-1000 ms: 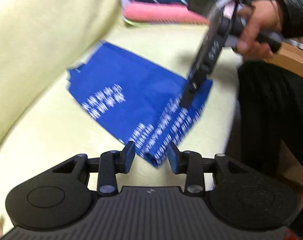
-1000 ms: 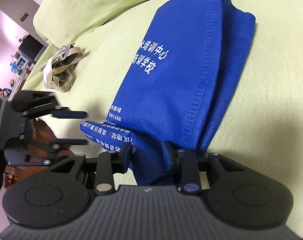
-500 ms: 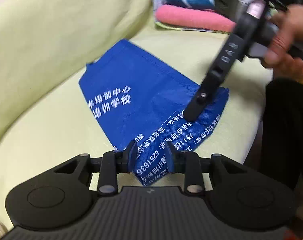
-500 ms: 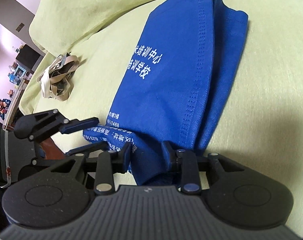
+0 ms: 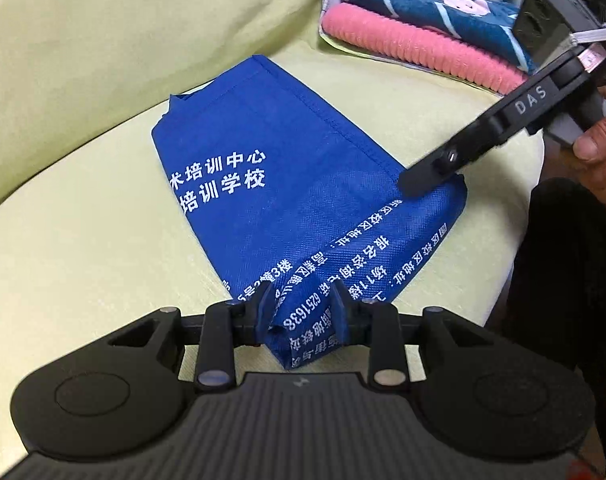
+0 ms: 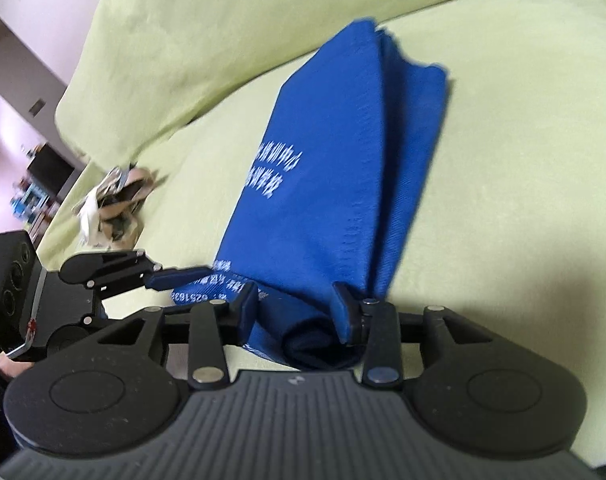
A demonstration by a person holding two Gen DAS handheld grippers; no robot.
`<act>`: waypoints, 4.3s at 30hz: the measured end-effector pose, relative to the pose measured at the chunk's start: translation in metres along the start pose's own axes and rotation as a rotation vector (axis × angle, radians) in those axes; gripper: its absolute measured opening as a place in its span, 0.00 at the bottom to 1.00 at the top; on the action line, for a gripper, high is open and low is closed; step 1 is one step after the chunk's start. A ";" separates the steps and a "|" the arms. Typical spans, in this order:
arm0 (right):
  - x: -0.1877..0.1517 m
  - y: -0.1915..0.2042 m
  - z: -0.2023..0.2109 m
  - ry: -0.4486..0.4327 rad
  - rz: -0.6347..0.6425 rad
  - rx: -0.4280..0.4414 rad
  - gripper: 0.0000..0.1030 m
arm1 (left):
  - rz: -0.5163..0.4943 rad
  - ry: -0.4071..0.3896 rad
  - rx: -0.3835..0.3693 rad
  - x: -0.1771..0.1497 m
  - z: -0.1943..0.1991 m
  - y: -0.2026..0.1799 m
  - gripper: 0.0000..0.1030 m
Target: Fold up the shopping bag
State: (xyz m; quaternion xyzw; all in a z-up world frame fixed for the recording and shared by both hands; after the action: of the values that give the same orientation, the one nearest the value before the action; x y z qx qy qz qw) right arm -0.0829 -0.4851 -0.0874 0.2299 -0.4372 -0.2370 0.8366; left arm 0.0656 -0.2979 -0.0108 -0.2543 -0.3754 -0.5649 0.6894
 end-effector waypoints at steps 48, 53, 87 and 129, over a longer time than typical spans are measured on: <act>-0.043 0.095 -0.050 0.205 1.127 0.020 0.35 | -0.595 -0.048 -0.101 0.000 0.003 -0.044 0.48; -0.026 0.087 -0.050 0.256 0.970 0.080 0.36 | -0.546 -0.042 -0.159 0.008 0.005 -0.033 0.45; -0.022 0.079 -0.039 0.150 0.994 0.044 0.42 | -0.242 0.154 -0.366 0.022 -0.035 0.010 0.52; 0.016 0.036 -0.061 0.575 0.317 0.192 0.34 | -0.757 0.050 -0.026 -0.029 0.005 -0.082 0.42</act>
State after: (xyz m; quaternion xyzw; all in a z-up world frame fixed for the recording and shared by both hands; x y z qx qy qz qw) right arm -0.0162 -0.4555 -0.0873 0.2943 -0.2342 0.0126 0.9265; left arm -0.0175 -0.2966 -0.0372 -0.0927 -0.4187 -0.7903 0.4376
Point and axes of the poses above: each gripper's, at about its wrist camera, not at the fingertips, and z roughly against the way its jaws point, y to its left, x to its top, the point moved 6 cm from there along -z, roughly the way its jaws point, and after that the axes turned 12 degrees about -y, right-handed, at the moved point
